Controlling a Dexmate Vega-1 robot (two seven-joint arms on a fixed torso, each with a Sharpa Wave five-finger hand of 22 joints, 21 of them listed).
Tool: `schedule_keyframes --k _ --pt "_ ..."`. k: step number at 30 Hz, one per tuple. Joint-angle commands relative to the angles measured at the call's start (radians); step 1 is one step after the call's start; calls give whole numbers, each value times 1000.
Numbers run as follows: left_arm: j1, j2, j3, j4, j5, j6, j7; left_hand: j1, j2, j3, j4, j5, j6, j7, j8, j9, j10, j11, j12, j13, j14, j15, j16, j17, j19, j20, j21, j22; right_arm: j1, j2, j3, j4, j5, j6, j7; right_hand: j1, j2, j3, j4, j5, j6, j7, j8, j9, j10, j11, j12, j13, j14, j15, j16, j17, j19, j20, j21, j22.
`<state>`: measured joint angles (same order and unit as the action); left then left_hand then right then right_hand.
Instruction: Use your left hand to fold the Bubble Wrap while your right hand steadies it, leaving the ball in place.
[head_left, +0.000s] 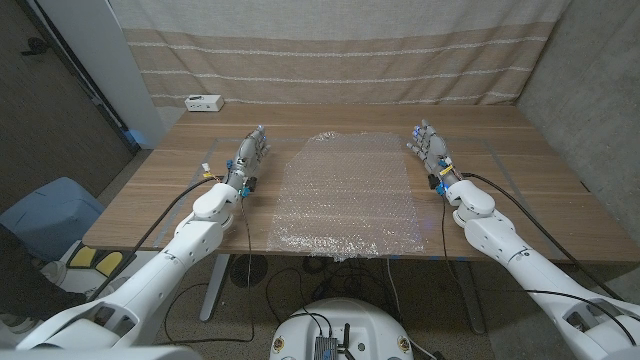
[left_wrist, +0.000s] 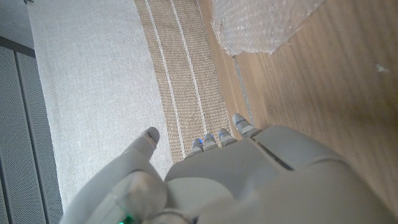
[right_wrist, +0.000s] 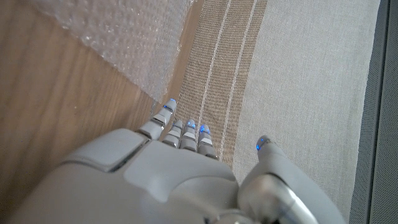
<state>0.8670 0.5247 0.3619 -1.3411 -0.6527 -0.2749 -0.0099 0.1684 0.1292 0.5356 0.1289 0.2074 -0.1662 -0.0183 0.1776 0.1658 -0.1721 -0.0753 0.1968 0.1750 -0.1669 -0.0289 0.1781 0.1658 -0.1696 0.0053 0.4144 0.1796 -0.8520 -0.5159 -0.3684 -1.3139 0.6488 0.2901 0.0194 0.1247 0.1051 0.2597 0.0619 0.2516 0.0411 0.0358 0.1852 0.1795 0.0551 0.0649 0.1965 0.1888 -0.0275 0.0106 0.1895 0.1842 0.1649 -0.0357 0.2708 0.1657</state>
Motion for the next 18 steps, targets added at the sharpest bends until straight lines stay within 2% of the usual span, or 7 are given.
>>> schedule_keyframes --k 1,5,7,8,11,14,18 --pt "31 23 -5 -51 15 11 34 6 -1 7 -1 6 -103 1 4 4 -81 -3 4 2 -97 0 6 5 -4 0 5 3 -12 -8 -1 -19 -16 0 -16 14 -4 8 -4 6 0 7 4 1 0 7 7 1 -4 6 7 1 10 2 4 3" --pt "37 40 2 -72 74 2 78 7 -11 1 -10 4 -88 -4 8 4 -61 -3 10 3 -82 3 8 3 2 13 3 2 -19 -25 -7 -42 -41 -13 -35 25 -2 13 -12 7 1 6 4 1 3 9 7 1 -2 9 6 0 12 9 1 3" --pt "41 48 6 -85 105 1 103 9 -19 -7 -27 1 -41 -9 16 5 -23 15 17 3 -18 41 18 3 32 60 3 3 -24 -38 -11 -62 -58 -28 -50 112 17 57 -75 0 0 0 6 1 11 12 5 1 12 44 6 -2 31 67 -13 7" --pt "43 55 9 -95 125 4 119 11 -22 -9 -35 -1 -24 -16 16 6 -13 40 17 4 11 61 20 3 51 91 6 4 -25 -44 -14 -68 -71 -29 -57 142 21 72 -98 -5 3 -5 7 1 17 16 6 2 24 58 9 -2 39 79 -16 8" --pt "54 79 18 -135 195 26 177 18 -26 -12 -59 -10 22 -40 17 8 46 70 27 8 106 140 28 7 91 168 7 9 -35 -64 -22 -102 -114 -48 -97 202 34 104 -145 -22 22 -27 14 2 40 20 11 3 51 68 15 -1 47 97 -23 11" --pt "70 106 28 -189 290 58 257 37 -19 -3 -81 -14 65 -35 25 9 104 98 42 10 118 148 21 7 97 189 4 11 -50 -97 -31 -149 -180 -66 -144 261 48 135 -187 -46 92 -50 32 4 77 6 19 5 87 67 22 2 53 108 -32 13" --pt "90 147 37 -261 395 117 327 66 -2 15 -107 -18 90 -22 27 9 134 102 47 11 133 139 20 7 110 191 4 12 -72 -128 -34 -204 -254 -91 -209 302 68 161 -203 -60 144 -55 38 5 127 -6 30 7 141 54 41 7 77 110 -30 14"
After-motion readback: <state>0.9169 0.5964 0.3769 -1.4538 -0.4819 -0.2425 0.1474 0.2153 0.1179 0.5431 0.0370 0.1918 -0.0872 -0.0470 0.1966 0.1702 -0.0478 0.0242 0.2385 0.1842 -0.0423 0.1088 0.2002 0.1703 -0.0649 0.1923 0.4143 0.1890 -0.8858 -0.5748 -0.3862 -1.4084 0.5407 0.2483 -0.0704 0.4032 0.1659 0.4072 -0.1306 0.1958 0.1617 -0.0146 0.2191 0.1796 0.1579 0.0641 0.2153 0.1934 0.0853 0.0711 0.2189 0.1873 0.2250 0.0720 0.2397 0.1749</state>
